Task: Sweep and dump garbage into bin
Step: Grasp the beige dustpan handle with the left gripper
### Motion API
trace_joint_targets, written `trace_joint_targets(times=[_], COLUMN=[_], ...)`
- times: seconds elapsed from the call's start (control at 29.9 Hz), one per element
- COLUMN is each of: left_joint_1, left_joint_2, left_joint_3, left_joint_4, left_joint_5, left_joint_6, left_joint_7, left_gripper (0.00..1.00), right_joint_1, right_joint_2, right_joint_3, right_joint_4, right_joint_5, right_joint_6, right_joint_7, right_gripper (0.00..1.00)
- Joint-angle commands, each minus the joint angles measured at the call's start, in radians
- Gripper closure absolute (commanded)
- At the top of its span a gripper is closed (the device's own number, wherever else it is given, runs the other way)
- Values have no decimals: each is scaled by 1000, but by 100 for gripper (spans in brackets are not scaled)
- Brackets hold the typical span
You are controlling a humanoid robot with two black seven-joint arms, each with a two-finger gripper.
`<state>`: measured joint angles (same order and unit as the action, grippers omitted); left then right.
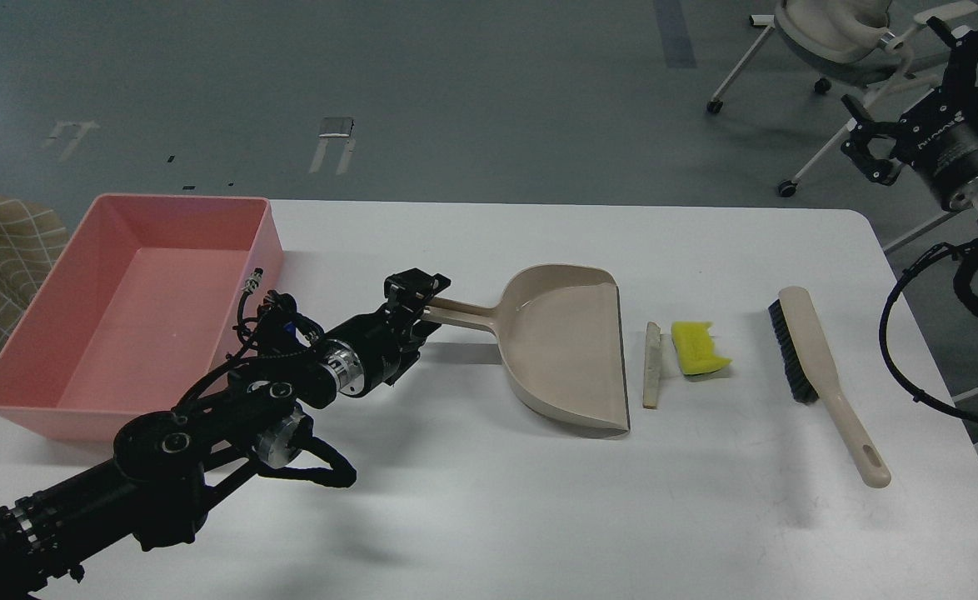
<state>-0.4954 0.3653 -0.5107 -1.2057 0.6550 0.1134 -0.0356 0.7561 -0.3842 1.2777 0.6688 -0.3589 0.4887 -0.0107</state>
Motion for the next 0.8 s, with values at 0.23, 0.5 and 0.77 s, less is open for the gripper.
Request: trace_joint_targets(times=[0.23,0.5,0.77], left_joint_1=[1,0,3], left_joint_2=[0,0,-20], left_joint_3=[0,29,31], left_joint_4=[2,11,37], left_joint_5=[2,2,2], left_joint_6=[2,2,2], left_joint_7=[-26,-27,-18], left_gripper=[58,64,65], right_joint_1=[-3,-4,-11], right_joint_2=[1,1,1], right_joint_3=[0,9,11], right_joint_4=[0,-15,-15], right_joint_5=[0,0,0], right_joint_6=[0,0,0], right_joint_7=[2,15,15], right_gripper=[0,0,0])
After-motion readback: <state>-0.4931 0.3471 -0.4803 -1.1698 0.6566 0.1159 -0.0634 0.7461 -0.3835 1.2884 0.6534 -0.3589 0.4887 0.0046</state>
